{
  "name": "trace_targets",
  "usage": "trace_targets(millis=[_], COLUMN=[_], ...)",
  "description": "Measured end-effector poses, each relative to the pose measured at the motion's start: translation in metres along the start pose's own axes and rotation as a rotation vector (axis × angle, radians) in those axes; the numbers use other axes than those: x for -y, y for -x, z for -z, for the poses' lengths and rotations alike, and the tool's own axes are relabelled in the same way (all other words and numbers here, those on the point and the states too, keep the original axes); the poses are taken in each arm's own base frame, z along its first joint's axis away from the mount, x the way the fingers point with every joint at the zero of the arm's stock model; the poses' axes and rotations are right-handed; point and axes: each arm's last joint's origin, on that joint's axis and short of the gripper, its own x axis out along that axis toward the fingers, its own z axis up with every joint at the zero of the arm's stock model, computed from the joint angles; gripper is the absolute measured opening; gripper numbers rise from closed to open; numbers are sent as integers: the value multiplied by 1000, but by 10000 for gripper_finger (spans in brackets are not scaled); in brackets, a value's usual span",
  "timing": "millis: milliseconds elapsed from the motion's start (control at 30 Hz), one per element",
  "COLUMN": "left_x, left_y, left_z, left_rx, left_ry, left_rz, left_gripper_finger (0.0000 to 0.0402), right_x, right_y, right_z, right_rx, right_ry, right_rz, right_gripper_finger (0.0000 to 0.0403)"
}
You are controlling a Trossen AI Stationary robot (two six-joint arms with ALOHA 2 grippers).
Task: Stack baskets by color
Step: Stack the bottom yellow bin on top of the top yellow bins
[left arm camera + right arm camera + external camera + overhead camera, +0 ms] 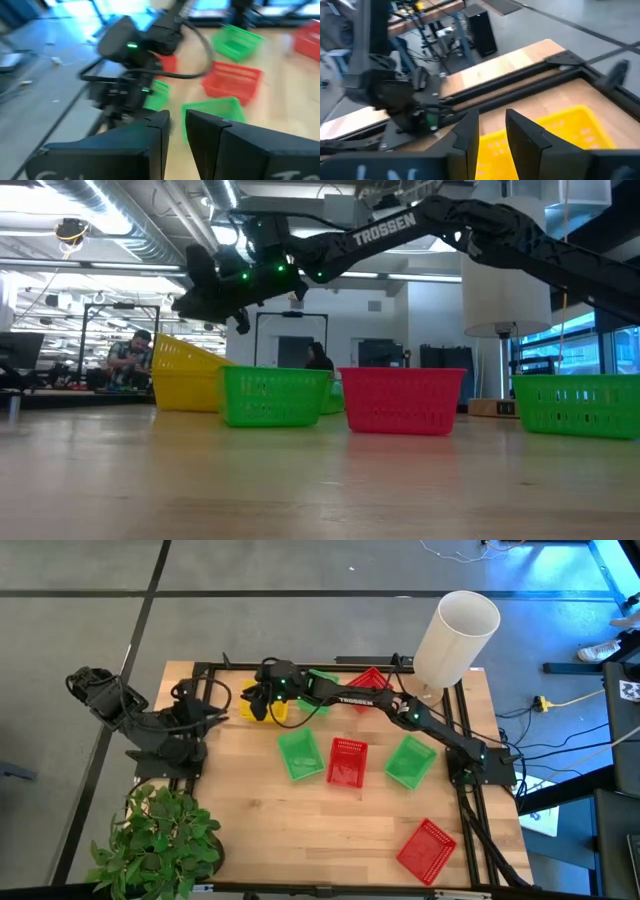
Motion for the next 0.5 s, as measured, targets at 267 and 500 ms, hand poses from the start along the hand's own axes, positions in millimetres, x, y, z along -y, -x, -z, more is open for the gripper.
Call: trace_targets(millis=[267, 500], left_x=[-19, -33], left_y=[-7, -22], left_z=[-3, -2], left_rx=[23, -96], left_ry=[54, 156], left_rz=[-242, -295], left_gripper_finger=[55, 55], right_x=[-17, -40], right_y=[18, 66], right_z=[-33, -80], right_rx=[21, -45], right_ry=[91, 253], right_rz=[-85, -47], right_gripper_finger=[96, 96])
